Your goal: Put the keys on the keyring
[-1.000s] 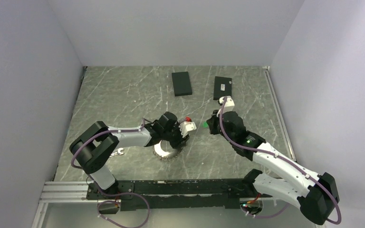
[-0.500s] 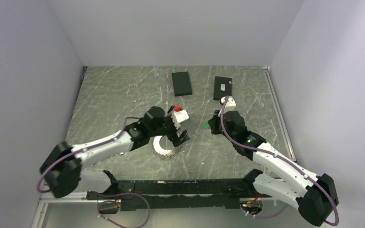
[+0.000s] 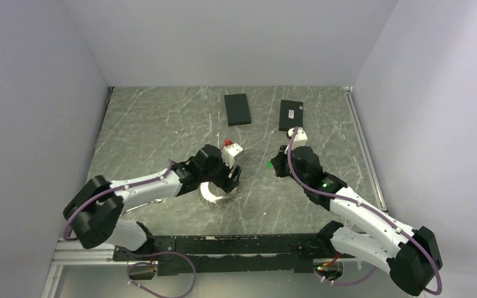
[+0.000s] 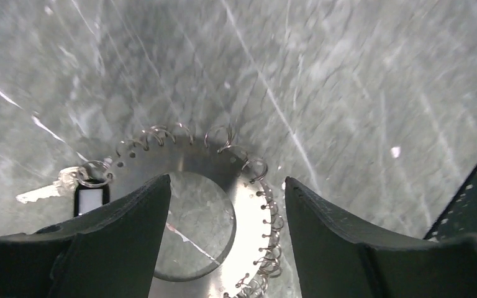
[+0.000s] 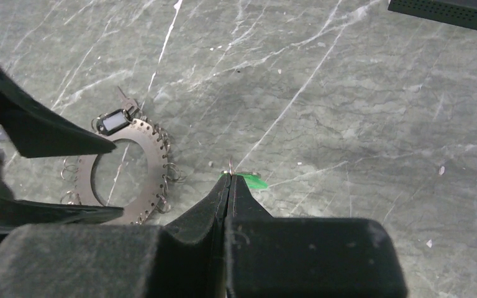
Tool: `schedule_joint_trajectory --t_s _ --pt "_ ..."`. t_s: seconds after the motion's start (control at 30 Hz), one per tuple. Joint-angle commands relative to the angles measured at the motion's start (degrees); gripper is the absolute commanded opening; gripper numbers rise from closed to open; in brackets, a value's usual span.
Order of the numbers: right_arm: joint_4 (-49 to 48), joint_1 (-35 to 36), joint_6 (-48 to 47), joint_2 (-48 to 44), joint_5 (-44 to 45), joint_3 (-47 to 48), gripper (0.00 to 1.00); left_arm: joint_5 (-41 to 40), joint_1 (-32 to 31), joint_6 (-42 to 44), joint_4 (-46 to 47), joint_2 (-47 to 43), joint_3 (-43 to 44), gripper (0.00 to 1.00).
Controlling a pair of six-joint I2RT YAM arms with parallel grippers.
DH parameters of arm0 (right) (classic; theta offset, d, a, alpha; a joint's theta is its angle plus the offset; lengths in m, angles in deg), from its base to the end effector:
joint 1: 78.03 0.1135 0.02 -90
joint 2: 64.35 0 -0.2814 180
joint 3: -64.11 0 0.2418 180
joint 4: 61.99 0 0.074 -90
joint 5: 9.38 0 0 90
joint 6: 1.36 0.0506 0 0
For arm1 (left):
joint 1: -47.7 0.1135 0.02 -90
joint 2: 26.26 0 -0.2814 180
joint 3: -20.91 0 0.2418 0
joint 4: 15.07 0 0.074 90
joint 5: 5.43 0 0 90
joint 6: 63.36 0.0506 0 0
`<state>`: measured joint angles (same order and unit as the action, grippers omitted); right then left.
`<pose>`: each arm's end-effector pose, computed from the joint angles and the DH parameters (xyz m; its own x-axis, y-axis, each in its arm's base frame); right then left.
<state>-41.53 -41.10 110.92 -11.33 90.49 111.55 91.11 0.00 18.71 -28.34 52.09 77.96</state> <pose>0.1672 0.1148 0.2604 -0.5025 0.0896 -0.8599 -0.3008 0.9144 0.2710 0.1914 -0.2190 0.2308 -0.4883 0.3330 -0.8066 0.7376 0.6514 -0.1776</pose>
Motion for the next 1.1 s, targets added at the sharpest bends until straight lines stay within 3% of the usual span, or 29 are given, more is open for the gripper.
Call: schedule_joint_trajectory --t_s 0.0,0.1,0.3,0.37,0.5,0.7,0.8,1.07 --pt "-2.46 -0.12 -0.22 -0.94 -0.56 0.25 0.00 5.66 0.03 11.54 -1.95 4.84 2.76 0.73" --pt "-2.84 -0.10 -0.14 -1.22 -0.70 -0.11 0.00 9.66 -0.01 29.85 -11.26 7.95 7.10 0.64" --pt "-3.37 -0.10 0.14 -2.24 -0.53 -0.69 0.00 14.28 0.37 55.43 -18.88 8.91 9.90 0.66" --pt "-3.30 -0.11 -0.02 -2.57 -0.22 -0.94 0.00 17.92 2.42 58.53 -18.39 9.85 11.53 0.67" --pt "-3.21 -0.10 -0.21 -3.45 0.17 -1.51 0.00 26.80 6.46 63.81 -26.85 14.60 18.33 0.65" --pt "-3.19 -0.05 -0.31 -4.90 0.98 -2.73 0.00 32.84 7.95 68.00 -31.71 20.90 24.40 0.60" --pt "-2.96 -0.03 -0.63 -5.39 1.67 -2.89 0.00 33.76 7.99 69.78 -35.12 23.22 26.47 0.53" --pt "-3.54 0.51 -1.01 -6.07 2.87 -3.71 0.00 30.74 5.55 69.22 -33.10 23.79 24.59 0.52"
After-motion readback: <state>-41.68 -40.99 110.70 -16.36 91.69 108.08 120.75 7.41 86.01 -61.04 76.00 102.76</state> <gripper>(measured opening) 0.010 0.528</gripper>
